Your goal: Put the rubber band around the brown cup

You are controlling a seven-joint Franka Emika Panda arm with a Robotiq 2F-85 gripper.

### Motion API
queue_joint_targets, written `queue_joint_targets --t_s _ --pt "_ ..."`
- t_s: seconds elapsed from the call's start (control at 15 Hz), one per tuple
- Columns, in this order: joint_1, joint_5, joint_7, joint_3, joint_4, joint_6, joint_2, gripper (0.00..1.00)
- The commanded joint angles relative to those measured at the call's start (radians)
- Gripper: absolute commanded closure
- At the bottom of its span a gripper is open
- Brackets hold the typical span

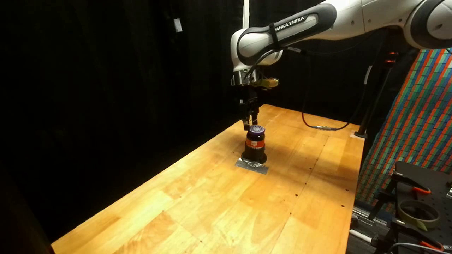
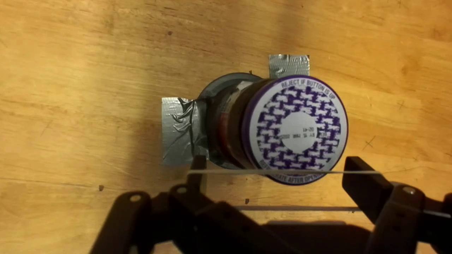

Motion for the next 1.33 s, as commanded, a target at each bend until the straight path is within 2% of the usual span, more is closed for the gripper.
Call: queue_joint_targets --t_s 0.0,0.47,0.8,1.27 --pt "0.01 -0.004 0.014 0.011 0.157 -0.088 0.095 0.0" --pt "0.059 -0.05 0.052 -0.008 0.197 -0.225 0.127 0.0" --pt "0.098 -0.12 0.102 -0.047 0.057 -0.219 0.057 0.0" --pt "0.11 -0.159 0.134 -0.056 -0.265 -0.039 -0.124 0.0"
